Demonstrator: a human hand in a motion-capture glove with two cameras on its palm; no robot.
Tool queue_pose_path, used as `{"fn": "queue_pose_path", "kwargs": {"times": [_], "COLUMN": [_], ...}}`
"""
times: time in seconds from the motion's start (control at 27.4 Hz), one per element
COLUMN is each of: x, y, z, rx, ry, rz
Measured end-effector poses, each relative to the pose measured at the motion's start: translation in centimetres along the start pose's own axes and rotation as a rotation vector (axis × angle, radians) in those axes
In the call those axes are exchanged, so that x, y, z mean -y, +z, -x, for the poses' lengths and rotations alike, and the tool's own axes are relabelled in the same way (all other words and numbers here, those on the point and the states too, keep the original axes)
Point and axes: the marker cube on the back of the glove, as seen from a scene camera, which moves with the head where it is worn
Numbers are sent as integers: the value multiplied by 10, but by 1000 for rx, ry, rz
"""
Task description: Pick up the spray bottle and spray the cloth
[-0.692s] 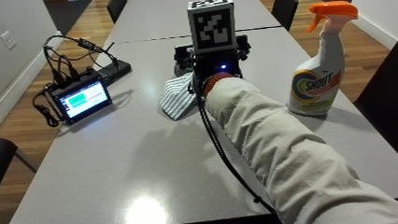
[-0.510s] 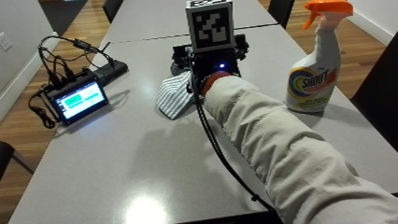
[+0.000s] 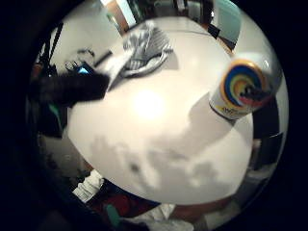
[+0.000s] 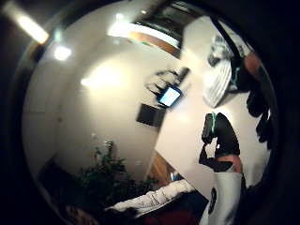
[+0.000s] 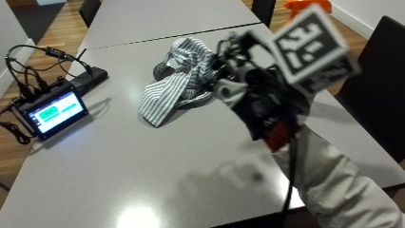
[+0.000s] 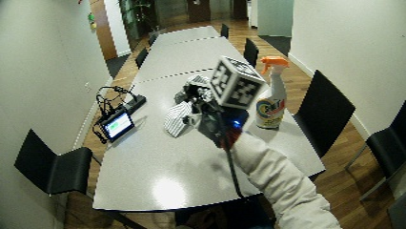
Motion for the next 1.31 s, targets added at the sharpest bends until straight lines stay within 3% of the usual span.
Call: {"fn": "queue_pose_path", "kwargs": {"times": [0.18,0.36,0.58,0.91,1.31], "x": [-27,-9,8,9,93], "y": [-54,-111,-144,-148,-138], "z": [-10,-110,-174,-180,-108], "rx": [333,269,194,-93,-979], "ry": [-2,68,207,198,69], "rz": [-265,-503,-448,-518,-221]}}
